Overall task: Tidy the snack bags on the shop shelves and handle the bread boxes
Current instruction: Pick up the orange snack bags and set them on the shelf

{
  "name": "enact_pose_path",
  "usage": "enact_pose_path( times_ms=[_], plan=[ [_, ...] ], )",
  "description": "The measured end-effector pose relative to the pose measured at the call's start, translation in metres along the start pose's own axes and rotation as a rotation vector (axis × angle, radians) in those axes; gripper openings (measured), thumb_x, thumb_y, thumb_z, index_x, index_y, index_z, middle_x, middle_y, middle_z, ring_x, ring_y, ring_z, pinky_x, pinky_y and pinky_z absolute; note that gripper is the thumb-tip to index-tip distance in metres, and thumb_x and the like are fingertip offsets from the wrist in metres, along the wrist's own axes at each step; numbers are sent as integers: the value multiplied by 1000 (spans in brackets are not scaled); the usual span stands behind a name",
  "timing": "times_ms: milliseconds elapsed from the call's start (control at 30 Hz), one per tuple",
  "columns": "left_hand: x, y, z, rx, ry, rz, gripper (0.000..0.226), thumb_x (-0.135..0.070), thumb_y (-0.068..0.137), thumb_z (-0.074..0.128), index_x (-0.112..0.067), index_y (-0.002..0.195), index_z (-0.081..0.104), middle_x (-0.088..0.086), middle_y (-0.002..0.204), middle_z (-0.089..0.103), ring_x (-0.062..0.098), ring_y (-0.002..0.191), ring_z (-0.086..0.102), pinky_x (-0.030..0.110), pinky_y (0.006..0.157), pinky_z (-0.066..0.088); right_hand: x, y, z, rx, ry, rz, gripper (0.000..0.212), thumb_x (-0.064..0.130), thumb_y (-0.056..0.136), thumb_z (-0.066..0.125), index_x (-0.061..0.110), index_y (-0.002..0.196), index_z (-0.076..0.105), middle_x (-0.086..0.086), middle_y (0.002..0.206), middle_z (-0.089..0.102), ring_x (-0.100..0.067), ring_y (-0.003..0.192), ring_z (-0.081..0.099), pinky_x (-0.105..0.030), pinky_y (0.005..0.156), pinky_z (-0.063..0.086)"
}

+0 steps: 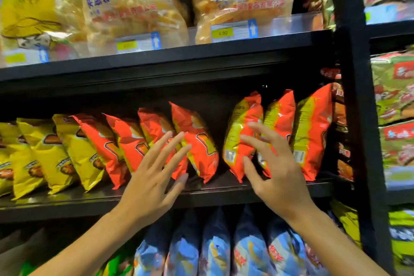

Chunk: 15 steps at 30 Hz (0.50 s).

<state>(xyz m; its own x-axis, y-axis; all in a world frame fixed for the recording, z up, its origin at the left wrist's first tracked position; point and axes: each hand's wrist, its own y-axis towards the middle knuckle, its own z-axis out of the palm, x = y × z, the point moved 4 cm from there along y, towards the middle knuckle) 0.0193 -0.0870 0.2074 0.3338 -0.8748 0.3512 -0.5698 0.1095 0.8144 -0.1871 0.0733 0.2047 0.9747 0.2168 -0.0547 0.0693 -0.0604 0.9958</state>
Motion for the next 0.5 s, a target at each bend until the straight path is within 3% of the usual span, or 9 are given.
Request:
enact_pose_path(
  times_ms=[67,167,367,500],
  plan=[
    [24,-36,-4,22,65,-16,55,-33,104,44,-16,156,41,2,169,26,29,157,20,53,122,28,18,9,24,93,101,64,47,13,93,73,18,138,62,4,147,53,-14,139,50,-34,114,43],
    [49,-82,-2,45,172,-18,53,-32,105,37,-17,156,43,3,167,30,28,156,26,54,120,29,34,23,67,197,108,215,65,22,92,75,26,150,47,10,154,43,-7,145,39,-29,120,35],
    [58,-124,13,15,182,-105,54,-42,104,36,-22,153,47,4,140,57,30,127,55,49,111,36,33,25,136,369,-13,564,94,25,93,75,28,164,12,-6,170,14,-23,158,17,-41,126,24],
    [56,-125,14,-29,152,-128,57,-46,107,25,-21,147,56,6,130,60,30,121,53,48,108,34,39,22,139,361,-138,616,87,21,96,71,30,164,18,3,165,32,-20,148,38,-37,114,41]
  ],
)
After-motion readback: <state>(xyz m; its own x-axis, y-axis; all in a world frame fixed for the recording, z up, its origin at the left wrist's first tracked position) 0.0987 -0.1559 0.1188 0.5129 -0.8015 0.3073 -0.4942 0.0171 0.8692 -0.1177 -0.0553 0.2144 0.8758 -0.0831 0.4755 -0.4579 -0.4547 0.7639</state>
